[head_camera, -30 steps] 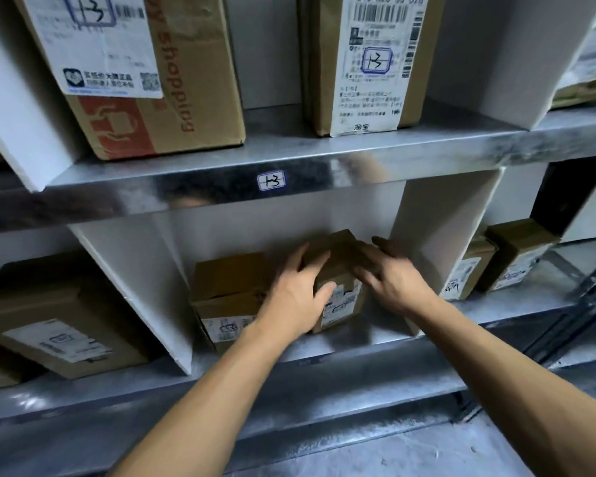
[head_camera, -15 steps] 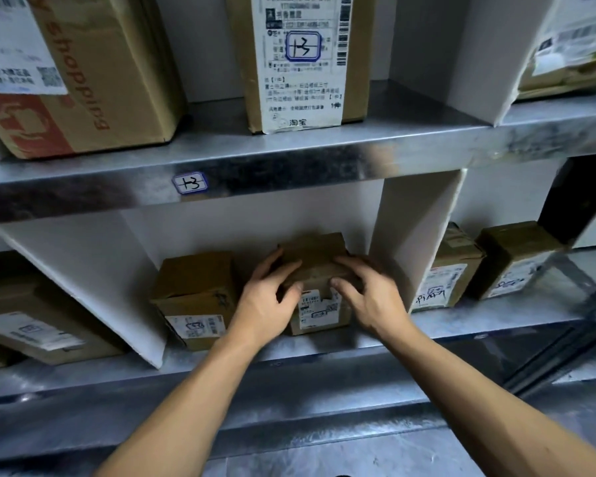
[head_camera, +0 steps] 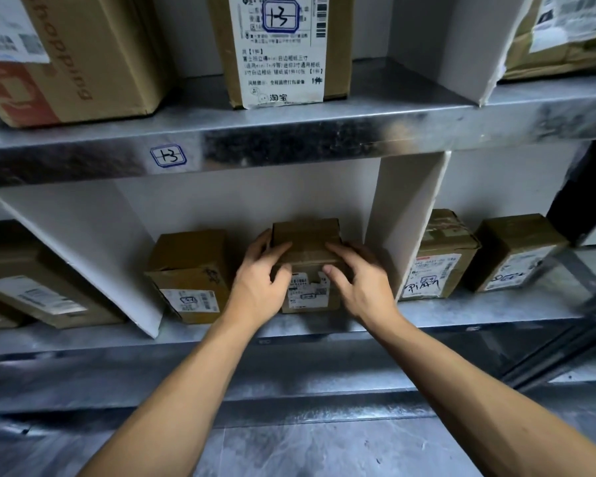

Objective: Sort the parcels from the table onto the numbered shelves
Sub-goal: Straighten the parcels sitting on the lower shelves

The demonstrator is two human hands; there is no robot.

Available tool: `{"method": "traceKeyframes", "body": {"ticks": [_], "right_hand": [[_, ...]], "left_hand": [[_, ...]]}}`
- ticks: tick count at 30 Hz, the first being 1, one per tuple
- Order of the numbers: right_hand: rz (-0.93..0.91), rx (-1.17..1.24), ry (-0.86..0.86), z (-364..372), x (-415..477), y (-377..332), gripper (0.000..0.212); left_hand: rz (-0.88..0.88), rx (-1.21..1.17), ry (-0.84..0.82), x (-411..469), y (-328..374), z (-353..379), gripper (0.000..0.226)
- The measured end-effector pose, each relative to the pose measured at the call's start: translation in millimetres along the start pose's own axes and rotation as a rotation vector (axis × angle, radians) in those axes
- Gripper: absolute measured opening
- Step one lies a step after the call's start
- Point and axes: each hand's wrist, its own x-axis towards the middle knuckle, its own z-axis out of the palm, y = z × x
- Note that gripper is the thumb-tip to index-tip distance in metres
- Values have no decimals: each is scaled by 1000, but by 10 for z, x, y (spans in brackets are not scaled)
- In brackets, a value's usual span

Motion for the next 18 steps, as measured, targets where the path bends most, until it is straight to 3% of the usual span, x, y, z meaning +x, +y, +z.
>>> {"method": "traceKeyframes", "body": {"ticks": [6,14,18], "right_hand": [[-83,-104,18,-106,-160,-74,39],[-203,-342,-23,-349,-700,3,39],[-143,-462,-46,-534,-1082,42,41]], "left_hand": [[91,6,113,-214,125,-135,40],[169,160,13,-721,177,-275,43],[190,219,-30,-1025,288,-257,45]]}}
